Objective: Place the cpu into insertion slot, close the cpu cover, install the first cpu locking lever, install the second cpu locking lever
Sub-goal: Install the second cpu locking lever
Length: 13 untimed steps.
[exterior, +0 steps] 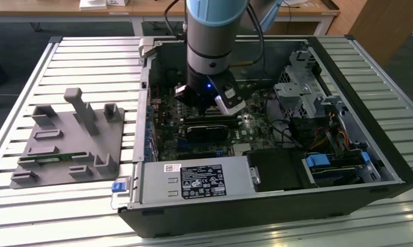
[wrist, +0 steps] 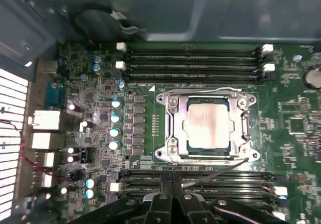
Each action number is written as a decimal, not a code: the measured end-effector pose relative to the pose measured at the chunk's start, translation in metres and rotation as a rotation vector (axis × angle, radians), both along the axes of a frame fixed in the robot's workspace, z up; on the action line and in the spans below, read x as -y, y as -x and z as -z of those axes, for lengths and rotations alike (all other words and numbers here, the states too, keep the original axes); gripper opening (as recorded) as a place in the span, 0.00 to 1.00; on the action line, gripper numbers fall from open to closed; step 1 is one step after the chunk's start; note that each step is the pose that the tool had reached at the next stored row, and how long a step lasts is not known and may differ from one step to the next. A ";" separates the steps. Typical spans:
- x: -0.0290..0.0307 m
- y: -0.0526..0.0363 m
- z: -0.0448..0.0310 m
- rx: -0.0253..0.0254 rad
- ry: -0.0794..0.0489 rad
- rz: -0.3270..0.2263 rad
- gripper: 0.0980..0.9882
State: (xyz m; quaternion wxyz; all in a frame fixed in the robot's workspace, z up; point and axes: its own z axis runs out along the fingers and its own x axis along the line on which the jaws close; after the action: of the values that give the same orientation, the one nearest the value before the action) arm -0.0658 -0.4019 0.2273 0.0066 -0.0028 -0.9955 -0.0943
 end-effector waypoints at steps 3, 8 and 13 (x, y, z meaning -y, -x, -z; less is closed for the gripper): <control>0.0000 0.0000 -0.0097 0.0000 0.000 0.000 0.01; 0.0000 0.0000 -0.0171 0.0000 0.000 0.000 0.01; 0.0000 0.0000 -0.0287 0.0000 0.000 0.000 0.01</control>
State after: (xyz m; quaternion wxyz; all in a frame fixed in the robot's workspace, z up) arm -0.0658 -0.4018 0.2561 0.0066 -0.0028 -0.9955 -0.0943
